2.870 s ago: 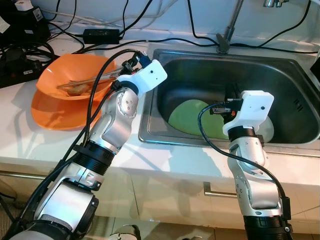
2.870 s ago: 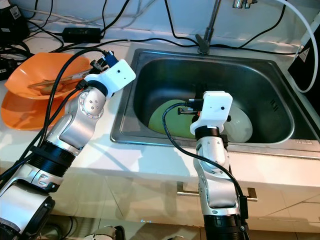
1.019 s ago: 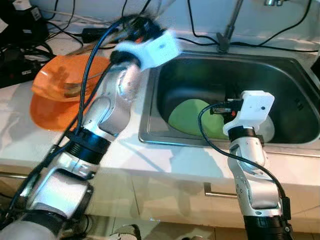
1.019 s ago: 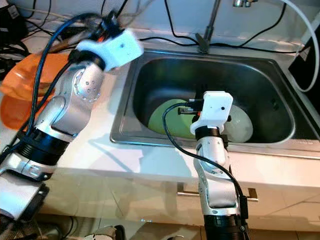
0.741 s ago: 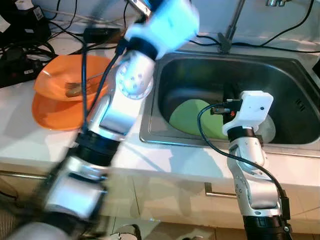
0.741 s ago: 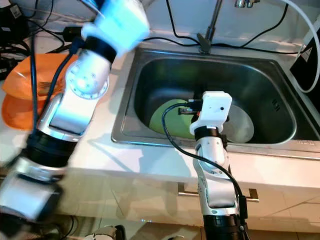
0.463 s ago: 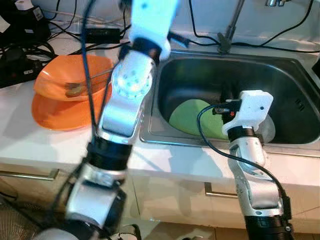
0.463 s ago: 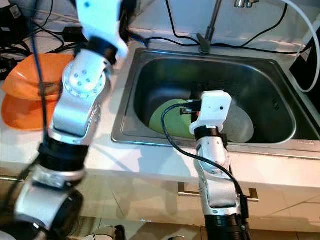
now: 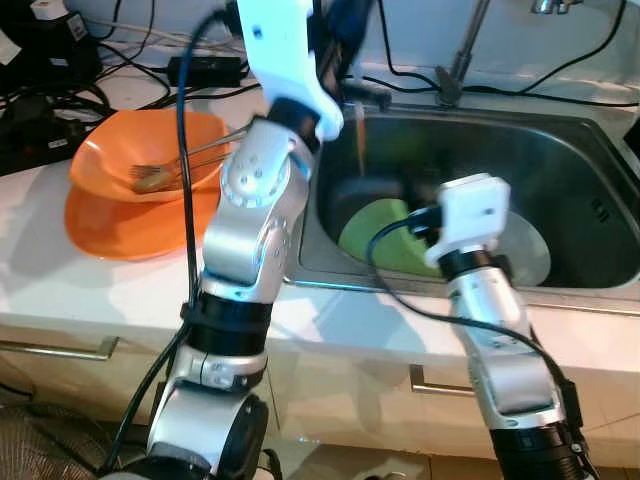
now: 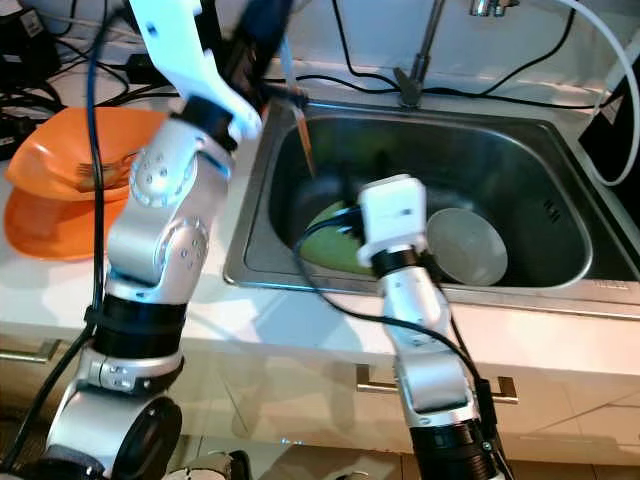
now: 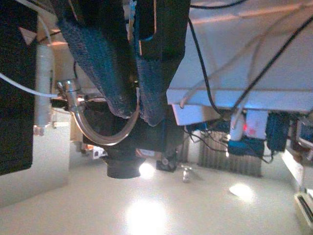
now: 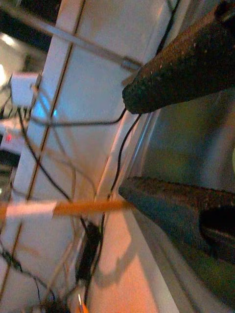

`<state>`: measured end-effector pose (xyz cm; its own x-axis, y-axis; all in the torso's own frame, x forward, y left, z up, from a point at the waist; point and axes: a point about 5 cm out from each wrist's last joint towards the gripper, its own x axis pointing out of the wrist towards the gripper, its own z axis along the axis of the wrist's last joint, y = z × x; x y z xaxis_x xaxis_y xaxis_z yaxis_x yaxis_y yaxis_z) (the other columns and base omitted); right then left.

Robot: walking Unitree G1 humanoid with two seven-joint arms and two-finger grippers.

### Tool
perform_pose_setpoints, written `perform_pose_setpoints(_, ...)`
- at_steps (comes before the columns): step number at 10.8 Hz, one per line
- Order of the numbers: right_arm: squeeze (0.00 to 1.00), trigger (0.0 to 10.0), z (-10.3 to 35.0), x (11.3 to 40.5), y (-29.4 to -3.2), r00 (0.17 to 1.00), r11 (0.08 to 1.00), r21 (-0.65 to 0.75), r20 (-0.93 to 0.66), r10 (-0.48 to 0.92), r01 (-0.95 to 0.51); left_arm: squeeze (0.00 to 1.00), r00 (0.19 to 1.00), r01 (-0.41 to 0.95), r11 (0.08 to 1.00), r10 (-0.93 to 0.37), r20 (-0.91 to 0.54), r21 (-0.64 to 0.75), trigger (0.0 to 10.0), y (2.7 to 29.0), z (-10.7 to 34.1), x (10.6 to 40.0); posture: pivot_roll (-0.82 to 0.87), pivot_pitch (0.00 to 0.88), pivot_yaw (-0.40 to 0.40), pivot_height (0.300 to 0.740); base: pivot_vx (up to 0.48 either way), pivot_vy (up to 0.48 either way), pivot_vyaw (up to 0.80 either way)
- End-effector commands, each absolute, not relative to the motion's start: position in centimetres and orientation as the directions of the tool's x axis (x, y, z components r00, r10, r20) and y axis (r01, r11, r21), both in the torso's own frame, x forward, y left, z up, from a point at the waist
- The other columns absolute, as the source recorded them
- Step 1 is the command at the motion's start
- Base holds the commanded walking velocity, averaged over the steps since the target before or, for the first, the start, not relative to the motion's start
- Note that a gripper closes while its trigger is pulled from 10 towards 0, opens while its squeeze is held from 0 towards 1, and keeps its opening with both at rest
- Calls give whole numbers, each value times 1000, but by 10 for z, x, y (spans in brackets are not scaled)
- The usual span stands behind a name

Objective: Kitchen organization

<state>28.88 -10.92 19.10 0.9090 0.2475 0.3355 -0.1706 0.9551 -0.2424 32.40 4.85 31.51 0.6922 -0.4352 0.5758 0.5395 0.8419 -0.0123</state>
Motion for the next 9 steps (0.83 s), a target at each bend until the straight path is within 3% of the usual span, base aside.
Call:
perform_pose_setpoints(1,471,10000,193,290,-107,900,946,-266,340,273,-187,0,664,582,813,-463,587,-16,10000,44,318,318,60,51,-43,740,0,0,0)
perform_pose_setpoints(2,0,10000,192,290,-104,896,939,-278,334,294,-204,0,658,621,782,-479,582,-58,10000,42,315,316,60,47,-43,740,0,0,0)
perform_pose_setpoints(9,0,10000,192,290,-100,895,938,-278,331,298,-210,0,617,711,700,-569,544,-74,10000,33,308,309,63,43,-36,740,0,0,0)
